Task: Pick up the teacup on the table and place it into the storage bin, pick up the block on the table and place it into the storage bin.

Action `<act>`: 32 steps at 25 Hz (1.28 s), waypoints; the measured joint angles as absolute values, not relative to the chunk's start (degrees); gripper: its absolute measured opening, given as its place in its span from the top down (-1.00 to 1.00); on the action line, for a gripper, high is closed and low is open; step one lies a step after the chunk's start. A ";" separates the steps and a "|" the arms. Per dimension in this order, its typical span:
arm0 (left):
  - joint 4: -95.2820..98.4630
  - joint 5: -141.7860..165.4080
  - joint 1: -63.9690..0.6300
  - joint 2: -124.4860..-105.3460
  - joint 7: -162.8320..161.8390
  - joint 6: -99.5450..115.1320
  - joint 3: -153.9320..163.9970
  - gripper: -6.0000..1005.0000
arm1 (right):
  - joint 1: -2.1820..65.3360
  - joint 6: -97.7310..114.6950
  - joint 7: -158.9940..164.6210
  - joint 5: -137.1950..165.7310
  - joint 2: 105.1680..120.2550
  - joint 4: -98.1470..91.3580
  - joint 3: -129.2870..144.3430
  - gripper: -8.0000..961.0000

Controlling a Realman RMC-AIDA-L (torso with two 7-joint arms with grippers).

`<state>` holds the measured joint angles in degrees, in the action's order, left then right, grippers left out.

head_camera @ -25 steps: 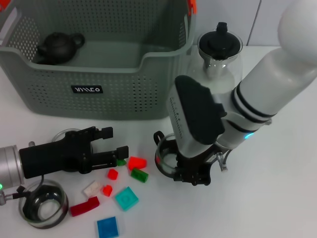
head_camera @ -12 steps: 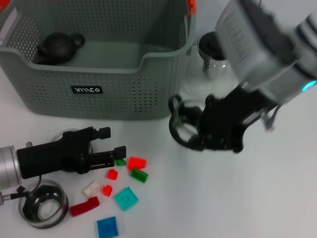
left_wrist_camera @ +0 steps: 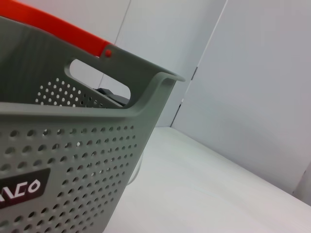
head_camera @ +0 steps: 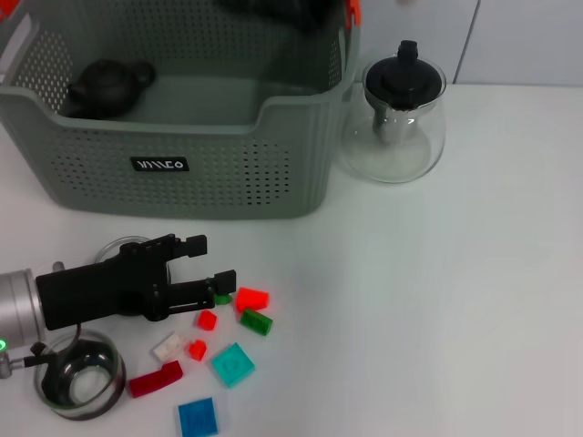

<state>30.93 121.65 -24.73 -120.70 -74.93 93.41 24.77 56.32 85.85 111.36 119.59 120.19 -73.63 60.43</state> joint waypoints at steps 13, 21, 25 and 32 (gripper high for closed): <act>30.93 121.33 -25.47 -120.77 -75.09 93.33 24.76 -0.70 | 73.69 49.93 103.63 126.47 120.01 -39.67 64.82 0.86; 30.93 121.11 -25.87 -120.80 -75.06 93.34 24.78 -0.70 | 77.69 34.87 96.01 125.89 120.96 -25.69 68.93 0.85; 30.93 121.11 -26.25 -120.82 -75.04 93.34 24.78 -0.70 | 77.36 31.34 93.96 122.09 121.18 -22.28 73.43 0.84; 30.94 121.11 -26.56 -120.85 -75.04 93.34 24.79 -0.70 | 75.00 29.78 92.79 117.88 121.06 -21.51 77.26 0.82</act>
<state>30.94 121.11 -26.56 -120.85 -75.04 93.34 24.79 75.00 29.78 92.79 117.88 121.06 -21.51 77.26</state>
